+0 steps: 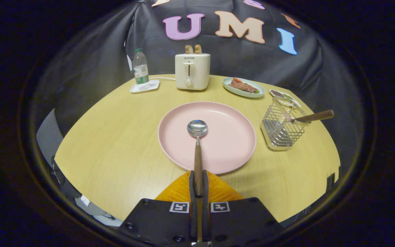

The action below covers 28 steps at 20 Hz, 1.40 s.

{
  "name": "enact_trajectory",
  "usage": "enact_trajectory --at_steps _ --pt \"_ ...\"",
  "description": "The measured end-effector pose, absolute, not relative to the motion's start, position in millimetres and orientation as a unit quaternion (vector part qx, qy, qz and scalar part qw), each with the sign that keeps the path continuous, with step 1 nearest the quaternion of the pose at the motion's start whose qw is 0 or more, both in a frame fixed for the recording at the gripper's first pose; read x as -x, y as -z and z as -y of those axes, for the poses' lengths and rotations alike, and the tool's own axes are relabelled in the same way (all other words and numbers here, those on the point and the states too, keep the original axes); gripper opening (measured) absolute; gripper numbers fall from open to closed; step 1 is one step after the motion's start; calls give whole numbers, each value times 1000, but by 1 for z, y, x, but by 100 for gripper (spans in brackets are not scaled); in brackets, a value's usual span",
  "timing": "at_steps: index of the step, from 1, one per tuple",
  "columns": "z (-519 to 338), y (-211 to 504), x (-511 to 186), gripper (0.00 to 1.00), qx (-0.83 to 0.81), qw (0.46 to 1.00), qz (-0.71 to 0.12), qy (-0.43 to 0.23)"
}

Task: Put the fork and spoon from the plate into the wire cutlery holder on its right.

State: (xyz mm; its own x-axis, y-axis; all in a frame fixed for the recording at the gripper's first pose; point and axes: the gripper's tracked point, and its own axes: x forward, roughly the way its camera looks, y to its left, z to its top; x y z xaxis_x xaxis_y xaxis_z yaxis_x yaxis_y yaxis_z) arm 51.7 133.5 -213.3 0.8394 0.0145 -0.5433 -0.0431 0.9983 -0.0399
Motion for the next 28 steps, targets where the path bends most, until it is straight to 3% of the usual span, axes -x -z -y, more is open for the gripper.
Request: enact_trajectory --at_steps 11,22,28 --pt "-116 157 -41 8 -11 962 -270 -40" --pt "-26 74 -51 8 -23 966 -257 -19" --pt "20 54 -51 8 -25 955 -294 -21"
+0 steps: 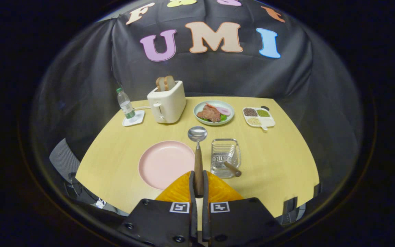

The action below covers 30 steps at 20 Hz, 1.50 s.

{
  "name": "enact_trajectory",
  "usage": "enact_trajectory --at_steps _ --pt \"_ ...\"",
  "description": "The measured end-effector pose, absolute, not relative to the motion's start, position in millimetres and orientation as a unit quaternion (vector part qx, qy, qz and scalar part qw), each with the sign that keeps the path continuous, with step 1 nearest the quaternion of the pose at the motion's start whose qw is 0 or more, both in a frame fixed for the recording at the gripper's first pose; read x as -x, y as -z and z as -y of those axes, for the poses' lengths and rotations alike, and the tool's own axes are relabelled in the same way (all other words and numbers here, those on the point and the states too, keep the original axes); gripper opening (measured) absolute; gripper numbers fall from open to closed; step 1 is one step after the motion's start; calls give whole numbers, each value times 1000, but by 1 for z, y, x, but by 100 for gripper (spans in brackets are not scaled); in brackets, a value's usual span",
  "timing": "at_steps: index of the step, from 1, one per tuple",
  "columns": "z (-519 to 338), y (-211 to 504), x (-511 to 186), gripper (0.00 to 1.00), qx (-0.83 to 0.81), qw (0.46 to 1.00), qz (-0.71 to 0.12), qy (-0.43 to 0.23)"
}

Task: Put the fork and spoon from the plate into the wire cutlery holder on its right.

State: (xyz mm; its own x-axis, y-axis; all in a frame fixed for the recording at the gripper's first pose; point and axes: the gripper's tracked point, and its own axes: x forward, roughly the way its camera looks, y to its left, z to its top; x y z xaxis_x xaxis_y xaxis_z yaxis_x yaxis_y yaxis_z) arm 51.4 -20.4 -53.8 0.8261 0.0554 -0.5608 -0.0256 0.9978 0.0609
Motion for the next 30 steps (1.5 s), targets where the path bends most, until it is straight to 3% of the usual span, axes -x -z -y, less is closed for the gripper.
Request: enact_trajectory --at_steps 10,22,29,30 --pt "93 61 -52 8 -3 906 -421 -27" --pt "83 82 -71 8 14 860 -506 -60" --pt "70 81 -82 15 14 852 -518 -72" --pt "67 80 -83 21 12 853 -517 -73"
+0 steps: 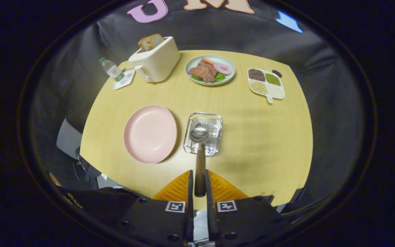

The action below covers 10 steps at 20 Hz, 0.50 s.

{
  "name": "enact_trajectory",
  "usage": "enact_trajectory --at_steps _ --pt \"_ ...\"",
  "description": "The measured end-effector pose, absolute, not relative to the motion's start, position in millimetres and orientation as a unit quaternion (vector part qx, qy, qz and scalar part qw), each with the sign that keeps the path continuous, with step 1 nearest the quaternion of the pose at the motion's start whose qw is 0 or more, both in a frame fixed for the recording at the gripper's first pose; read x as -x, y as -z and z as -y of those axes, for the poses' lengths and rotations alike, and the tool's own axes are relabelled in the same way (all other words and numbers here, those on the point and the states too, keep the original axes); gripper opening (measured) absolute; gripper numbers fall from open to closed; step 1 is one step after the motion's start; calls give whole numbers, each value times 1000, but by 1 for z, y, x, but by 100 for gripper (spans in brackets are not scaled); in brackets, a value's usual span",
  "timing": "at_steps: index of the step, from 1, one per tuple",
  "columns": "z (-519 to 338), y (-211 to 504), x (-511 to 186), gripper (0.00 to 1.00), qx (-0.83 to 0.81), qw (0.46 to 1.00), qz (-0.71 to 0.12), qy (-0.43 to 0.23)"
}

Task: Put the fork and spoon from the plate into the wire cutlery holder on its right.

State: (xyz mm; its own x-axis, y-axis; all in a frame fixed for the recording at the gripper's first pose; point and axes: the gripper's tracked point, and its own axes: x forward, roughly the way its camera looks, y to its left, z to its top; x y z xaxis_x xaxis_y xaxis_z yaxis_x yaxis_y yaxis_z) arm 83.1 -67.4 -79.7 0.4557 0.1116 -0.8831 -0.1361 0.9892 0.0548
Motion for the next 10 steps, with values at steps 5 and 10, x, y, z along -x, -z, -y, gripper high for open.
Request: enact_trajectory --at_steps 5,10 --pt "58 70 -84 51 25 866 -491 -90" --pt "55 62 -85 99 31 884 -458 -85"
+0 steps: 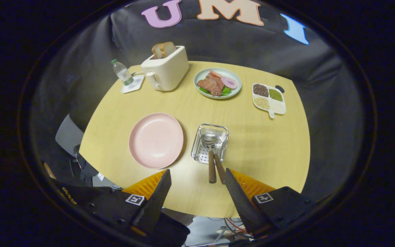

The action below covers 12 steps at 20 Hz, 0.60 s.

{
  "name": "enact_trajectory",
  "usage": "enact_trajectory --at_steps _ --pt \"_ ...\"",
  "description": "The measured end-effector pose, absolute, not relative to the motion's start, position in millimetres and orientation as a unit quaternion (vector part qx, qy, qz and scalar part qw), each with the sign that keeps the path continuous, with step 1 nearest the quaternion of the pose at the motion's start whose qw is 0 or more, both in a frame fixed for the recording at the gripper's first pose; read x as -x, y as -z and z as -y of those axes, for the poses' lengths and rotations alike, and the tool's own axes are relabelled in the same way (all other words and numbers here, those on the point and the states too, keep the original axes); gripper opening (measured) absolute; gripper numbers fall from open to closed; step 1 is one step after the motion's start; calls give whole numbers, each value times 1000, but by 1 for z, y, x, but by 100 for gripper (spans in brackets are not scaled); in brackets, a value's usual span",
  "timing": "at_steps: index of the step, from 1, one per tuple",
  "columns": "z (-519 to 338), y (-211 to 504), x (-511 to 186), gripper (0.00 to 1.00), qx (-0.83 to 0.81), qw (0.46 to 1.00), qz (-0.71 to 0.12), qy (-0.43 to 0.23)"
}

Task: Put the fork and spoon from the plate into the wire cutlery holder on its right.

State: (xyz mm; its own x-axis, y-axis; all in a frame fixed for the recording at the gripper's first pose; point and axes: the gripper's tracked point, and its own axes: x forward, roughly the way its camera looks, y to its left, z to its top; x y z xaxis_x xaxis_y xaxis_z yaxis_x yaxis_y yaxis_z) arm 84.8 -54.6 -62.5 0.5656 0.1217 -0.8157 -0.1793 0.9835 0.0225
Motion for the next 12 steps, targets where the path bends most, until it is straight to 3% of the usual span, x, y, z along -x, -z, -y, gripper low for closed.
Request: enact_trajectory --at_steps 12 --pt "17 8 -77 99 -37 944 -316 -88"
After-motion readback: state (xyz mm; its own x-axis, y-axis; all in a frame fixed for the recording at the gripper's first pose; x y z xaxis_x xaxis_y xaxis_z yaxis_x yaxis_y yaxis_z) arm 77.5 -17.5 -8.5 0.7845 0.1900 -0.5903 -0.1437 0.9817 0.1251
